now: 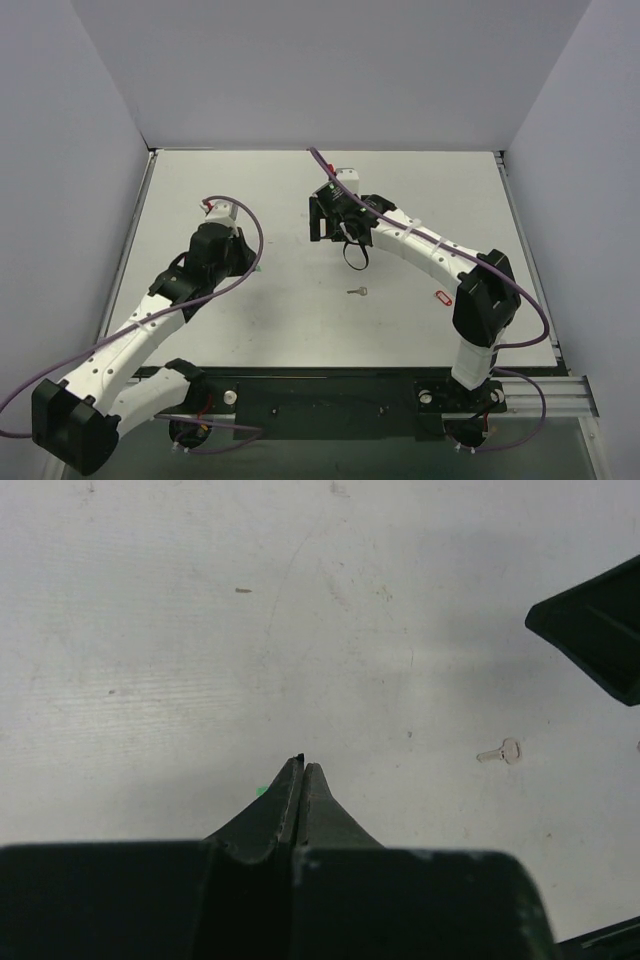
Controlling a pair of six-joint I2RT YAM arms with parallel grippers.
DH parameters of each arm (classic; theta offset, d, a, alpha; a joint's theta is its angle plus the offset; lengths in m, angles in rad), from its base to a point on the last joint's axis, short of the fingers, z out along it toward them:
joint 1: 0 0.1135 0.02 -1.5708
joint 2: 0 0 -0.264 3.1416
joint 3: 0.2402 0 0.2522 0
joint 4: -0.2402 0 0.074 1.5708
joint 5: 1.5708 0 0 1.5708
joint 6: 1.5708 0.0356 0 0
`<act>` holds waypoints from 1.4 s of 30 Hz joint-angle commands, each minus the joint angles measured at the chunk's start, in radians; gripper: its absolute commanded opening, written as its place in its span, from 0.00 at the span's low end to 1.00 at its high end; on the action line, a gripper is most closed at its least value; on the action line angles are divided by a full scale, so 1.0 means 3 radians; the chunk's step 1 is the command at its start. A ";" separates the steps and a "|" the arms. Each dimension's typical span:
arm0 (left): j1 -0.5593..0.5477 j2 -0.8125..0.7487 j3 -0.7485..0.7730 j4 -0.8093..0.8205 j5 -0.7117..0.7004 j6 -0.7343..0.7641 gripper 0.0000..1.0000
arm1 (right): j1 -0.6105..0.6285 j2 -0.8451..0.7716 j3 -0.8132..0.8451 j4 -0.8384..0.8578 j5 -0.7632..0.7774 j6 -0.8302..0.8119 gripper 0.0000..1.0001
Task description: Remove the keys from the keyring
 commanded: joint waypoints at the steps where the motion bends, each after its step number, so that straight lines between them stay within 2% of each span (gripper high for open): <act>1: 0.0142 0.0215 0.0104 0.0671 0.0232 -0.0066 0.00 | -0.0022 -0.0170 -0.0025 -0.0020 0.0116 0.0050 0.88; 8: 0.0173 0.0706 0.0349 0.0824 0.0201 -0.0045 0.00 | -0.0032 -0.0160 0.0001 -0.0015 0.0090 0.0045 0.89; 10: 0.0188 0.0803 0.0390 0.0870 0.0232 -0.0045 0.16 | -0.0032 -0.0149 -0.0010 -0.0010 0.0075 0.0040 0.89; 11: 0.0199 0.0824 0.0421 0.0881 0.0267 -0.0040 0.41 | -0.0037 -0.0144 -0.0005 -0.0010 0.0075 0.0045 0.89; 12: 0.0199 0.0885 0.0431 0.0886 0.0273 -0.0030 0.54 | -0.0032 -0.0149 -0.0010 -0.0010 0.0075 0.0045 0.90; 13: 0.0199 0.0906 0.0472 0.0881 0.0278 -0.0025 0.76 | -0.0037 -0.0144 -0.0010 -0.0015 0.0064 0.0040 0.90; 20: 0.0204 0.0937 0.0630 0.0743 0.0303 0.0051 0.81 | -0.0037 -0.0149 -0.0015 0.0001 0.0080 0.0040 0.90; 26: 0.0209 0.0615 0.0712 0.0345 0.0247 0.0169 0.84 | -0.0042 -0.0185 -0.0035 0.0016 0.0110 0.0030 0.91; 37: 0.0224 -0.0606 0.0278 -0.0591 0.0181 0.0333 0.85 | -0.0032 -0.0435 -0.0311 0.0297 0.0305 0.0065 0.92; 42: 0.0224 -0.1231 -0.0044 -0.0664 0.0370 0.0297 0.85 | -0.0027 -0.0629 -0.0500 0.0593 0.0299 0.0086 0.92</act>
